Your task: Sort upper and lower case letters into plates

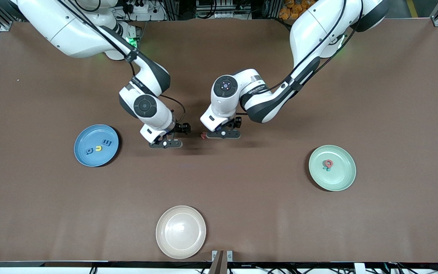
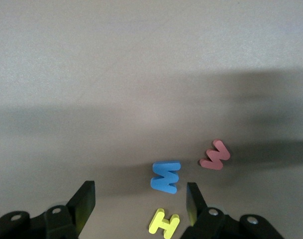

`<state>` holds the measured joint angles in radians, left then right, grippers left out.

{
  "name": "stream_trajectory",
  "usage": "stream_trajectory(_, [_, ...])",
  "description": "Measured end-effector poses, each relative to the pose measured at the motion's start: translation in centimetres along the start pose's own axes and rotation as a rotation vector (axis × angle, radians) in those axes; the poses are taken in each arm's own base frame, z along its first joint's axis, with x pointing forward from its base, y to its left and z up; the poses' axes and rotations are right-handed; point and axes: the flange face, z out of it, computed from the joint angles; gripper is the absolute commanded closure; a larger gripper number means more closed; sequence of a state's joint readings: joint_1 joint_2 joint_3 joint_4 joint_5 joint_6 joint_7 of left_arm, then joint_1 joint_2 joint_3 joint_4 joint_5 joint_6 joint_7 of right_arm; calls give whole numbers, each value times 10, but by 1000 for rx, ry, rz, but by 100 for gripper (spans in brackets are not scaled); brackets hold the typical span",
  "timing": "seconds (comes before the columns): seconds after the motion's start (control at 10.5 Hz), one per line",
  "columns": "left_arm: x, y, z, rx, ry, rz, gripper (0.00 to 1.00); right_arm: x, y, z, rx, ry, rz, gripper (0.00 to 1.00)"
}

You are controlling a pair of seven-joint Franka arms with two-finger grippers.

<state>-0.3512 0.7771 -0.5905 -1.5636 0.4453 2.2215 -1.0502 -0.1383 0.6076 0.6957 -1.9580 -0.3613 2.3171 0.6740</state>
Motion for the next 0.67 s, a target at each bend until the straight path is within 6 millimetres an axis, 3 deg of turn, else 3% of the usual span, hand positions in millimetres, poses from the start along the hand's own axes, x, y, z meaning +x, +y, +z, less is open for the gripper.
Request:
stream_trajectory(0.29, [-1, 1, 0, 0, -1, 1, 18, 26, 101, -28, -29, -65, -121, 17])
stream_trajectory(0.48, [-3, 1, 5, 5, -8, 5, 18, 37, 194, -55, 7, -79, -172, 17])
stream_trajectory(0.67, [-8, 3, 17, 13, -27, 10, 18, 39, 271, -62, 35, -79, -190, 17])
